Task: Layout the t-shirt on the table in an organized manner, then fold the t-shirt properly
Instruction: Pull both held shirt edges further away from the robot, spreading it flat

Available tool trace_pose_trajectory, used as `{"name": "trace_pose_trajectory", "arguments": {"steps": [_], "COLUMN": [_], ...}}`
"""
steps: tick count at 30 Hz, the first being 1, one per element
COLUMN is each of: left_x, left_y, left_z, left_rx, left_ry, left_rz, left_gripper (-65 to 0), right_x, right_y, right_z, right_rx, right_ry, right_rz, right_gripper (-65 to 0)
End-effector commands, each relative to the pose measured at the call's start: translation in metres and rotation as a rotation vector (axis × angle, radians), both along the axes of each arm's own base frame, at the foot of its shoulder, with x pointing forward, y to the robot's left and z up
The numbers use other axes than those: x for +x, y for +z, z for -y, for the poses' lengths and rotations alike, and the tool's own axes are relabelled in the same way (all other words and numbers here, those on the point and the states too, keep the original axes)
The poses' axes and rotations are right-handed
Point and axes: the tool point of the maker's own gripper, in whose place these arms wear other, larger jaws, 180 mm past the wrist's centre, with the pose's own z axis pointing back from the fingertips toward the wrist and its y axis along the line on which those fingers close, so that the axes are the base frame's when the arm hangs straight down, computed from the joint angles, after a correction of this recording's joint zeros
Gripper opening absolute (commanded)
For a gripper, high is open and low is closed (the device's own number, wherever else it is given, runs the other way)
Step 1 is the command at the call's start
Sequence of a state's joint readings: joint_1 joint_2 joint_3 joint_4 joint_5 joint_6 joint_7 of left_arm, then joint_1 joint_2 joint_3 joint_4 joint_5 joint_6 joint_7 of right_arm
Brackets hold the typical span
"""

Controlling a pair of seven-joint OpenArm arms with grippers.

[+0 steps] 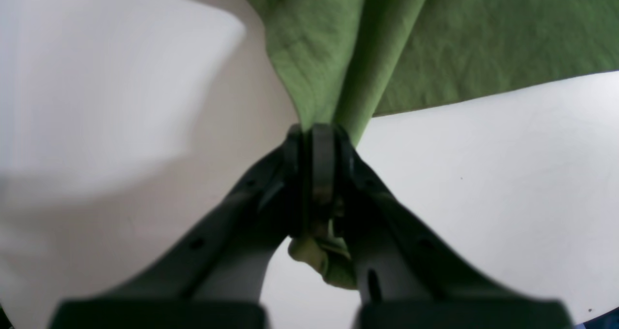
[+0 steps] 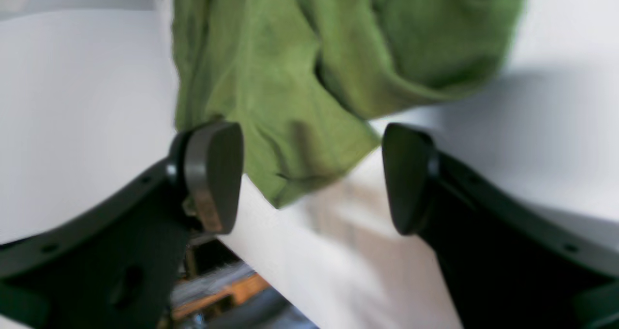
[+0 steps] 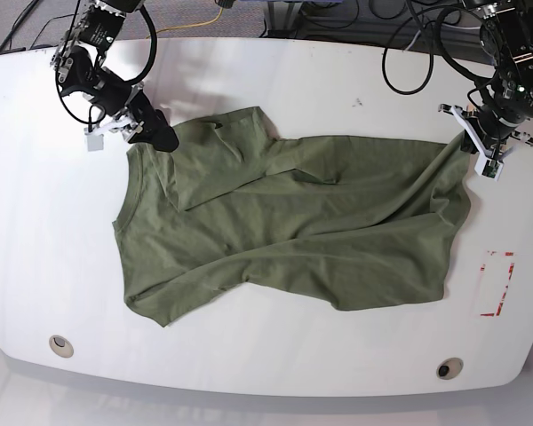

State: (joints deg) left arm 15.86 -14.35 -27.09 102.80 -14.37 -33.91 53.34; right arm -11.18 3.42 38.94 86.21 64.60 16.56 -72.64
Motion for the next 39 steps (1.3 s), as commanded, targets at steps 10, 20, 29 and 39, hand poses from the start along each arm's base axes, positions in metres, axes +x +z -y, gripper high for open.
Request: {"name": "trace_pose_trajectory", "arguments": {"steps": [10, 20, 29, 39], "left_x": [0.007, 0.008, 0.008, 0.008], "left_y": [0.012, 0.012, 0.012, 0.012], "left_z": [-0.003, -0.003, -0.003, -0.003], "left_rx": [0.014, 0.013, 0.013, 0.013], "left_ry": [-0.007, -0.008, -0.008, -0.008], "left_rz": [0.039, 0.041, 0.041, 0.041], "left_gripper": [-65.0, -65.0, -65.0, -65.0], "right_x": [0.003, 0.011, 0.012, 0.016], "right_y": [0.005, 0.007, 0.007, 0.010], "right_z": [0.008, -0.018, -0.020, -0.019], "right_rx": [-0.045, -0.002, 0.003, 0.000], "right_ry": [0.025, 0.064, 0.063, 0.065], "right_rz": [0.016, 0.032, 0.034, 0.044], "right_gripper": [-22.8, -27.4, -28.2, -61.5]}}
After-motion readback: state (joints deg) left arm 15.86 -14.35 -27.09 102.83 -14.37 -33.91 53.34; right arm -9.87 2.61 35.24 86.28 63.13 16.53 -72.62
